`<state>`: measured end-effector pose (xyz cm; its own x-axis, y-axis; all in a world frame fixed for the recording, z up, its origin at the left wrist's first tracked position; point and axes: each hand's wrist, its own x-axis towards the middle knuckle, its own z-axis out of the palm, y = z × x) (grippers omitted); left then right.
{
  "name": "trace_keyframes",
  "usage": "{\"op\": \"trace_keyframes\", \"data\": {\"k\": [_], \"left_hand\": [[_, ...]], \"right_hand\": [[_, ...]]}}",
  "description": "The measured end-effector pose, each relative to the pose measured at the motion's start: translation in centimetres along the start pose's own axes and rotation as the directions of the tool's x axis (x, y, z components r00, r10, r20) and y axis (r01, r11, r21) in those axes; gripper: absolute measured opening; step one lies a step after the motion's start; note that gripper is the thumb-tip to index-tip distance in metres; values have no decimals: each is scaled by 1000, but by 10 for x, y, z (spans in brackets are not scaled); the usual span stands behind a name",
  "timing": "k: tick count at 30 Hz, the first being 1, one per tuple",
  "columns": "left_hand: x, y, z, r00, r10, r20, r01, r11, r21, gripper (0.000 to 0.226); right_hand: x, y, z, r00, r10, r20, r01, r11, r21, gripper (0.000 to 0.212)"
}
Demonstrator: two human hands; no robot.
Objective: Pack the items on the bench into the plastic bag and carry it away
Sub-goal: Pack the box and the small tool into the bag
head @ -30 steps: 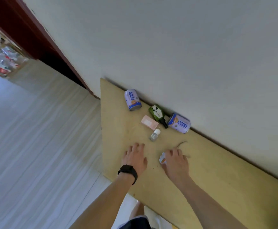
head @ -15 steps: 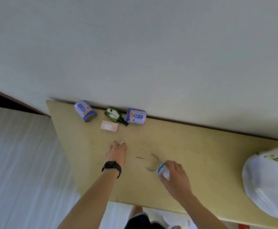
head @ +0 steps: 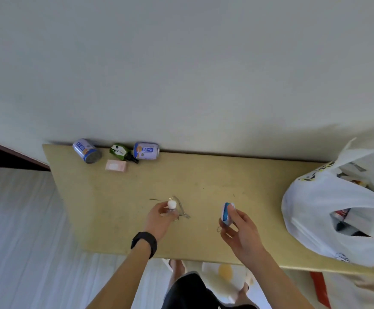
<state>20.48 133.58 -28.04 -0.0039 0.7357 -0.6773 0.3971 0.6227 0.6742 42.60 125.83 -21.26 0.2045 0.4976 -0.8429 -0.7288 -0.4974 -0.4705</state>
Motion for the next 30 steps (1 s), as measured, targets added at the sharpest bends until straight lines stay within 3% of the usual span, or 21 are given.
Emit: {"op": "trace_keyframes", "data": {"k": [3,5,8,11,14,16,19,22,25,28,30], "left_hand": [[-32,21,45,999,24,47,-14,981,-194,39],[-57,37,79,997,58,56,-39,954,-298,39],[-92,68,129,986,142,88,-102,930,-353,37],[-130,116,172,954,266,139,-207,918,-338,35],[-166,170,204,895,408,177,-347,890,-295,34],[-188,200,221,851,490,190,-436,860,-266,31],[-212,221,244,824,535,185,-494,840,-225,30],[-230,229,266,798,572,190,-562,820,-109,31],[-237,244,284,778,605,171,-611,792,-22,32],[-239,270,305,726,646,236,-684,715,147,34],[-234,285,328,649,682,339,-761,578,295,36]], "right_hand": [[-27,-30,-44,994,-19,110,18,1000,10,41],[-49,-50,-76,982,-46,183,74,986,-148,41],[-86,-85,-129,951,-198,236,276,889,-366,25],[-131,-135,-181,880,-376,290,461,822,-334,22],[-162,-195,-226,810,-552,198,586,775,-237,29],[-158,-227,-254,737,-674,47,653,694,-303,27],[-115,-248,-288,696,-713,-89,595,641,-484,22],[-71,-237,-306,769,-639,-23,462,580,-670,25],[-63,-227,-306,796,-595,113,414,398,-818,37],[-70,-227,-315,729,-643,235,283,-29,-959,46],[-76,-226,-326,778,-574,256,181,-186,-966,56]]}}
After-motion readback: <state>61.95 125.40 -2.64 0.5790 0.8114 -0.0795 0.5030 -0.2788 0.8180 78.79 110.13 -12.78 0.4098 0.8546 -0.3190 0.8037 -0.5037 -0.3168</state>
